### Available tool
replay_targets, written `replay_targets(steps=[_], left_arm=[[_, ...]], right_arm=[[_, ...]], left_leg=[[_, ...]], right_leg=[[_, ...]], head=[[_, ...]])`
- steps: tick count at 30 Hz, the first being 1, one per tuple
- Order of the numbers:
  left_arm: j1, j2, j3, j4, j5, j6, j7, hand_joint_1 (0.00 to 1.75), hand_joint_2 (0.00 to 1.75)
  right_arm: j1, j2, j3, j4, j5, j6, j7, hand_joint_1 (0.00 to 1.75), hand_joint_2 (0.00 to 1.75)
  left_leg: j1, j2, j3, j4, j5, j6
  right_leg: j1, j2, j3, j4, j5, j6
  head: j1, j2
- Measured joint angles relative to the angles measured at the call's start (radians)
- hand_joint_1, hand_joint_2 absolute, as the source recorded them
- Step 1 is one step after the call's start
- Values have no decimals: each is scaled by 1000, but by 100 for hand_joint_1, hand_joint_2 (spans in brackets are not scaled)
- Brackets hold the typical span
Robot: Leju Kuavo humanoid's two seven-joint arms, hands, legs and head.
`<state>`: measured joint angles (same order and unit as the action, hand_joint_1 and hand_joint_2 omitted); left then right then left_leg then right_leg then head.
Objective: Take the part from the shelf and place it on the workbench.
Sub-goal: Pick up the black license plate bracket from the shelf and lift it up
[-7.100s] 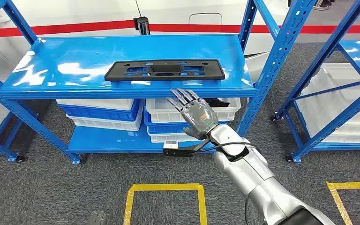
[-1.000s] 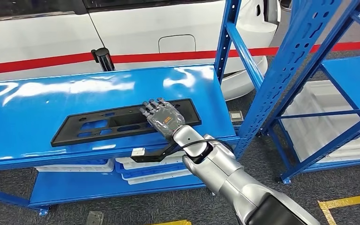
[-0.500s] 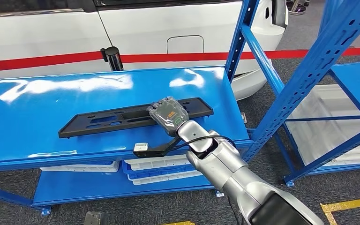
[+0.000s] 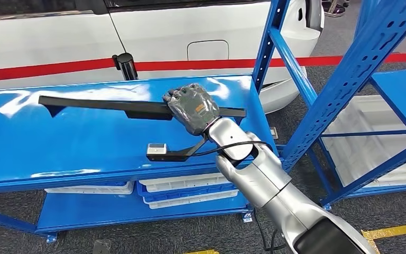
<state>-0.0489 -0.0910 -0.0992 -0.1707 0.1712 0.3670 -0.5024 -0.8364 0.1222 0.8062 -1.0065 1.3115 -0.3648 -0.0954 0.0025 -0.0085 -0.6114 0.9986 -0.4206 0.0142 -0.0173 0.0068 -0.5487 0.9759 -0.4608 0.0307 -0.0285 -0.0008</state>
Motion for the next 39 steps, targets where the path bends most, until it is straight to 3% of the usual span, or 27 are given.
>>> replay_targets(steps=[4,6,7,9,11,12,13,15,17,20,22,24,25,26,27,28,31,32,35,36,37,39], left_arm=[[0,3,1,0,-21,-30,61,0,175],[-1,3,1,0,-25,-31,65,0,175],[-2,4,0,0,-27,-32,65,0,175],[-2,4,0,0,-30,-34,66,0,175],[-2,4,0,0,-31,-38,68,0,175],[-2,4,0,0,-31,-40,69,0,175],[-2,4,0,0,-31,-41,69,0,175],[-2,5,0,0,-31,-43,69,0,175],[-3,6,0,0,-31,-44,69,0,175],[-2,8,0,0,-31,-44,70,0,175],[-1,9,0,1,-30,-44,74,0,175],[-1,10,0,1,-28,-47,79,0,175],[-1,10,0,1,-27,-49,80,0,175],[-1,10,0,1,-26,-52,81,0,175],[-1,10,-1,1,-26,-54,83,0,175],[-1,11,-1,1,-27,-57,85,0,175],[-4,14,-2,1,-32,-62,93,0,175],[-5,15,-2,1,-34,-63,95,0,175],[-5,16,-3,1,-35,-66,100,0,175],[-5,17,-3,1,-35,-68,102,0,175],[-6,17,-3,1,-35,-69,103,0,175],[-7,18,-3,1,-34,-71,106,0,175]], right_arm=[[11,-44,-15,-74,-57,4,-26,154,175],[24,-58,-15,-74,-66,-4,-28,154,175],[31,-66,-15,-74,-69,-9,-29,154,175],[48,-79,-13,-73,-73,-19,-29,154,175],[71,-88,-10,-67,-73,-22,-29,154,175],[81,-91,-8,-65,-73,-23,-29,154,175],[89,-93,-6,-63,-73,-23,-29,154,175],[94,-94,-3,-63,-73,-24,-29,154,175],[95,-95,-3,-63,-74,-27,-29,154,175],[96,-95,-2,-62,-74,-29,-28,154,175],[96,-91,-2,-62,-72,-33,-26,154,175],[98,-88,-2,-62,-69,-37,-21,154,175],[100,-86,-2,-62,-66,-38,-19,154,175],[103,-85,-2,-62,-64,-38,-18,154,175],[106,-85,-2,-62,-61,-38,-16,154,175],[109,-85,-2,-62,-58,-38,-13,154,175],[114,-85,-3,-63,-50,-43,-6,154,175],[114,-84,-3,-63,-48,-46,-4,154,175],[118,-85,-4,-64,-45,-55,1,154,175],[119,-85,-5,-64,-43,-57,2,154,175],[121,-86,-5,-65,-41,-57,3,154,175],[127,-89,-7,-70,-34,-57,5,154,175]], left_leg=[[-2,0,-1,2,-1,13],[3,4,4,-10,10,25],[5,6,6,-16,15,30],[7,7,4,-20,19,35],[7,6,1,-19,21,34],[7,6,-1,-18,23,32],[8,5,-4,-16,24,29],[8,4,-11,-9,27,20],[6,3,-19,1,30,8],[10,0,-33,10,34,-10],[16,2,-55,53,-13,-21],[18,5,-95,167,-105,-29],[19,5,-113,232,-143,-33],[19,5,-121,279,-162,-35],[19,5,-112,293,-161,-34],[19,5,-83,270,-145,-33],[16,5,62,71,-96,-20],[13,4,89,27,-93,-15],[7,4,92,1,-79,3],[7,6,86,-4,-68,11],[9,8,78,-9,-55,20],[9,12,54,-14,-31,31]], right_leg=[[-7,0,2,-3,3,13],[-6,-1,-8,21,-15,15],[-5,-2,-26,61,-39,11],[-3,-2,-86,194,-103,1],[-3,-2,-129,294,-134,4],[-4,-3,-125,290,-126,11],[-6,-3,-102,246,-104,20],[-11,-4,-24,105,-52,31],[-9,-1,10,35,-24,25],[-8,1,-7,37,-14,1],[-11,-1,-21,36,0,-21],[-9,-4,-39,36,16,-39],[-7,-5,-49,36,23,-42],[-5,-6,-59,37,30,-43],[-3,-6,-68,37,37,-42],[-3,-6,-77,37,44,-39],[-1,-6,-93,37,64,-26],[1,-7,-95,37,70,-20],[3,-9,-99,32,87,1],[4,-9,-107,38,81,4],[5,-8,-120,58,60,2],[5,-7,-160,165,-25,-9]], head=[[0,0],[1,0],[2,0],[4,0],[5,0],[5,0],[5,0],[6,0],[6,0],[4,0],[3,0],[0,0],[0,0],[1,0],[0,0],[1,0],[1,0],[2,0],[2,0],[1,0],[3,0],[7,0]])
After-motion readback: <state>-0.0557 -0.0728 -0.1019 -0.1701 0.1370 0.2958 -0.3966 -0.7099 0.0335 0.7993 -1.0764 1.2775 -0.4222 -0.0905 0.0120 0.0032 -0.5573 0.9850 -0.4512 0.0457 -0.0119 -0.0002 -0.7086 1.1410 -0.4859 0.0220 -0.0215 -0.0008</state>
